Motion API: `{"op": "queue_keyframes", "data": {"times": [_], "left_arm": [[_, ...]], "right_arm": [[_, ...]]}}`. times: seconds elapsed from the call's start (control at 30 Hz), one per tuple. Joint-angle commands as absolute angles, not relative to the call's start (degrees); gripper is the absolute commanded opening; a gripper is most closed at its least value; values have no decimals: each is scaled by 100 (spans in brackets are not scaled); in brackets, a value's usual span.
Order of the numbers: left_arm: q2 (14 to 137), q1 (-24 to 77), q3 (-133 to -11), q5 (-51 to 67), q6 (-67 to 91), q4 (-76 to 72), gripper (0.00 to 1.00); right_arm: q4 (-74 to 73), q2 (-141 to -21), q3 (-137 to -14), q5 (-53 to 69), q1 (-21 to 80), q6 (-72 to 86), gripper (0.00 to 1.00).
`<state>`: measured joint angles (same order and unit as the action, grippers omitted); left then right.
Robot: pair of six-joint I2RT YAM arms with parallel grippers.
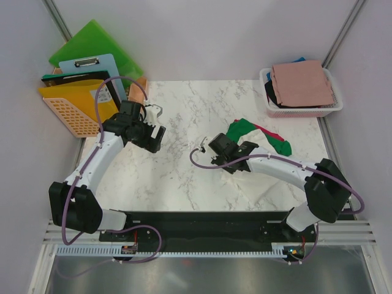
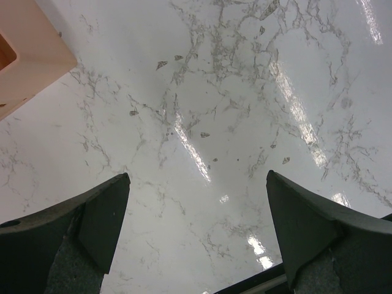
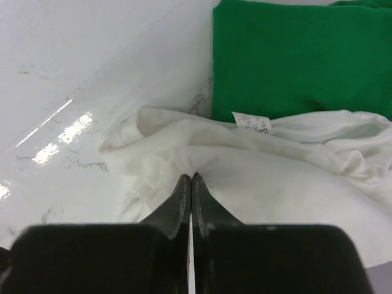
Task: Fold and stack the t-shirts
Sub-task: Neatly place the folded tshirt to the corner
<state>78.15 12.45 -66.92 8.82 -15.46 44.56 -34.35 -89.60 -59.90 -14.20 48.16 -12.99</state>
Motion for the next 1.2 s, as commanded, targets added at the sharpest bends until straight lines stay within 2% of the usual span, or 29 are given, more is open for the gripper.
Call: {"op": "queue_keyframes", "data": {"times": [0.0,0.2,0.43,0.9,0.93,1.03,1.07,1.17], "left_arm": [[7752,1213,-6609,773,-1503,4315,100],[7840,1213,-6714,730,-1512,4280,100],[7980,1213,-6829,642,-1538,4280,100],[7989,1213,-6697,598,-1591,4263,100],[7972,1204,-6689,615,-1591,4263,100],[7919,1213,-6610,694,-1600,4254,100],[7902,1213,-6575,703,-1617,4263,100],[7910,1213,-6557,712,-1626,4245,100]], "right_arm": [[-3743,-8377,-6108,-1371,4808,-1362,0],[-4297,-8042,-6249,-1020,4808,-1248,0],[-4579,-8217,-6126,-168,4904,-1213,0],[-4350,-8789,-6100,-114,5449,-1265,1],[-4342,-8780,-6065,-132,5441,-1318,13],[-4158,-8474,-5837,-62,5440,-1406,84],[-4088,-8307,-5766,-53,5440,-1415,97],[-4096,-8104,-5739,-192,5441,-1424,98]]}}
